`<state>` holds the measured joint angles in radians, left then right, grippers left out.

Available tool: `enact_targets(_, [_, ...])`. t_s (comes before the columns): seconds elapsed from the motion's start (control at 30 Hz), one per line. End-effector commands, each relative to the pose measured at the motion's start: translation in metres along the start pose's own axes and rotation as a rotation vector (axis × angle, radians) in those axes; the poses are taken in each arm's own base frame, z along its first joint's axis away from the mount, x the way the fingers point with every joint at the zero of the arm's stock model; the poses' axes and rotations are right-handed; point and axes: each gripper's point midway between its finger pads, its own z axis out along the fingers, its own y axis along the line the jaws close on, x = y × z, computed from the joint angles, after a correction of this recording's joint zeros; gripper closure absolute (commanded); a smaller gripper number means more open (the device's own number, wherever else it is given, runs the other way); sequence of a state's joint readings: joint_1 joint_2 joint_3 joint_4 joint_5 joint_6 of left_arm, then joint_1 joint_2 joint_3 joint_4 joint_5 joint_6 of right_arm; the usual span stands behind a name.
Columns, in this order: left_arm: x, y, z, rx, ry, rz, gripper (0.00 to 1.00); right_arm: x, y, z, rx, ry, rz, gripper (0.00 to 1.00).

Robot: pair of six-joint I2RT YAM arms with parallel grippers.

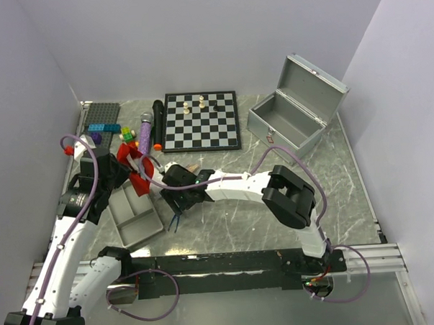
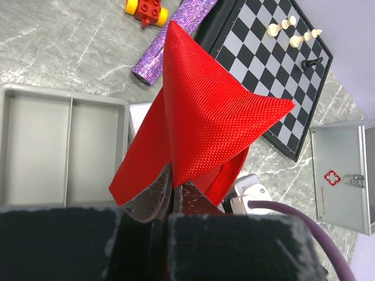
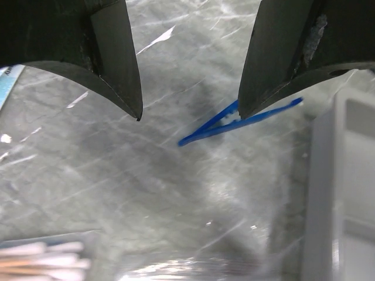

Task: Organize the medicine kit

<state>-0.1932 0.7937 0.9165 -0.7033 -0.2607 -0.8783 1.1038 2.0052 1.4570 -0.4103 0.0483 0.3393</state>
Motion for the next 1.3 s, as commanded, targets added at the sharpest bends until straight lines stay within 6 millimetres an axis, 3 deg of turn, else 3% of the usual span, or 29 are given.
enact_targets(0.0, [-0.009,-0.005,-0.002,0.027,-0.039,-0.025,0.99,-0.012,-0.007,0.007,0.07,-0.063,0.002,0.27])
enact_targets(0.4, [-0.003,-0.002,0.001,0.027,-0.028,-0.021,0.99,0.016,-0.026,0.022,0.148,0.005,0.004,0.31])
enact_targets(0.7, [0.0,-0.002,0.003,0.028,-0.019,-0.013,0.99,0.03,-0.063,0.003,0.209,-0.008,0.056,0.43])
enact_targets(0.87, [0.0,-0.002,0.003,0.036,-0.02,-0.01,0.99,0.031,-0.081,-0.014,0.221,-0.054,0.061,0.4])
enact_targets(1.03, [0.003,-0.006,0.006,0.051,-0.005,-0.007,0.99,0.014,-0.068,-0.038,0.148,-0.127,0.066,0.3])
enact_targets(1.27, [0.012,-0.01,0.009,0.079,0.031,0.003,0.99,-0.01,-0.047,-0.07,0.058,-0.182,0.137,0.27])
